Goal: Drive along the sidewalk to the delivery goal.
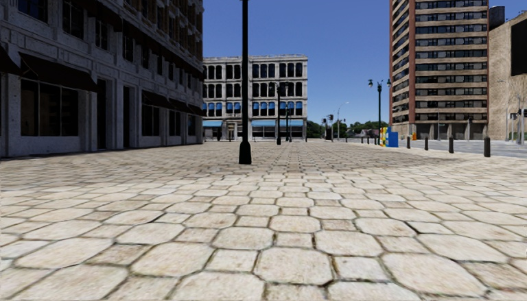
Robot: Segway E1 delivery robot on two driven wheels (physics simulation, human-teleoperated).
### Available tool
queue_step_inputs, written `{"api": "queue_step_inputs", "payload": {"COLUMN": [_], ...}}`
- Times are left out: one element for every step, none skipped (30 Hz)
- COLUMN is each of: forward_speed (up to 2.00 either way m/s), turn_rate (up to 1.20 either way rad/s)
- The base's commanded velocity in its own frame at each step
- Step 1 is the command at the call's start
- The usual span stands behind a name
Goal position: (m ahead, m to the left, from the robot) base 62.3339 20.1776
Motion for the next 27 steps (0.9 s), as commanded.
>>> {"api": "queue_step_inputs", "payload": {"forward_speed": [2.0,2.0,2.0,2.0,2.0,2.0,2.0,2.0,2.0,2.0,2.0,2.0,2.0,2.0,2.0,2.0,2.0,2.0,2.0,2.0,2.0,2.0,2.0,2.0,2.0,2.0,2.0], "turn_rate": [-0.62,0.0,0.0,0.0,0.0,0.0,0.0,0.0,0.0,0.0,0.0,0.0,0.0,0.0,0.0,0.0,0.0,0.0,0.0,0.0,0.0,0.0,0.0,0.0,0.0,0.0,0.0]}}
